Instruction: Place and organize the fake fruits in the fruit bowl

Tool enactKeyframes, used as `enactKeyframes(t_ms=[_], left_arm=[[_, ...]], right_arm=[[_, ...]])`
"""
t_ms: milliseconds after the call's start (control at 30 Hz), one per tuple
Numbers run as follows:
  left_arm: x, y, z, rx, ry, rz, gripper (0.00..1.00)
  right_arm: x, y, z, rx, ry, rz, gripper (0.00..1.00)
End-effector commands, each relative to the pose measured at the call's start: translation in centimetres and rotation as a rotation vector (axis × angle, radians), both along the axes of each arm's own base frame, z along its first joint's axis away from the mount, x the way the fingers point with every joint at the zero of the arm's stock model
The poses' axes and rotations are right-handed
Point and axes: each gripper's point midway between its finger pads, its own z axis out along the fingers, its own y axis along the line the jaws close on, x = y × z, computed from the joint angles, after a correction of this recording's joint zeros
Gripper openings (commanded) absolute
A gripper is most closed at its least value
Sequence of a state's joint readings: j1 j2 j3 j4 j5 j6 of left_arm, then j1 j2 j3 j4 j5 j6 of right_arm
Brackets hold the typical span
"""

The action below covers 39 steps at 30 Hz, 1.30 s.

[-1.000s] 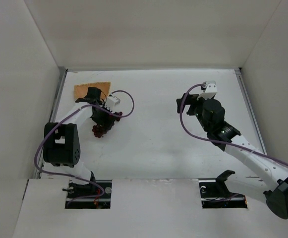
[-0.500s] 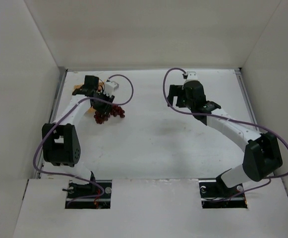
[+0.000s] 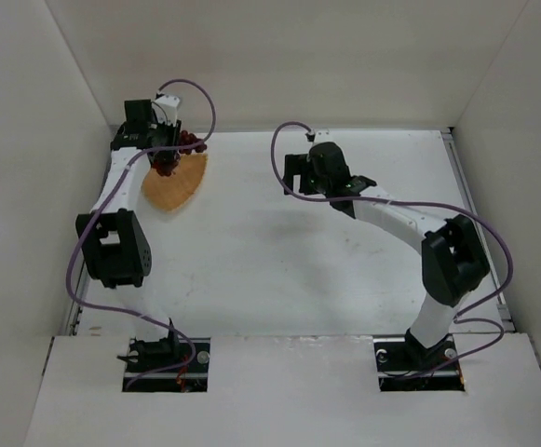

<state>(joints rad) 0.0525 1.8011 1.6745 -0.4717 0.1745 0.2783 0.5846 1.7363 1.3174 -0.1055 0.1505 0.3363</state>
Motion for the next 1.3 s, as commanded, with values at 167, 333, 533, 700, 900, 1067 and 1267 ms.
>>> enactKeyframes(t_ms=[167,333,533,700,900,1067,1267], left_arm=[[1.9,2.9,-6.1,-0.016,0.06,0.109,0.18],[1.3,3.9,-5.2,-0.005,0.032,0.13,0.62],[0.0,5.4,2.7,0.016,-0.129,0.181,1.0],[-3.9,9.9,9.1,0.007,-0.233,0.351,1.0],[-12.0,17.1,7.6,-0.079,-0.188,0.626,1.0],[-18.4,17.8,1.7,-0.062,-0.076,0.691,1.0],[-21.8,15.7,-2.6,-0.044,0.027,0.681,1.0]], right_arm=[[1.2,3.8,4.5,0.074,-0.091,0.049,1.0],[0.1,3.7,5.1,0.082,-0.094,0.076,1.0],[-1.7,2.2,6.1,0.101,-0.104,0.061,1.0],[-3.4,-1.8,6.1,0.092,-0.108,-0.017,1.0],[-6.5,-8.1,5.7,0.09,-0.129,-0.126,1.0],[-9.3,-12.9,5.3,0.116,-0.16,-0.219,1.0],[-10.9,-16.2,6.0,0.16,-0.208,-0.29,1.0]])
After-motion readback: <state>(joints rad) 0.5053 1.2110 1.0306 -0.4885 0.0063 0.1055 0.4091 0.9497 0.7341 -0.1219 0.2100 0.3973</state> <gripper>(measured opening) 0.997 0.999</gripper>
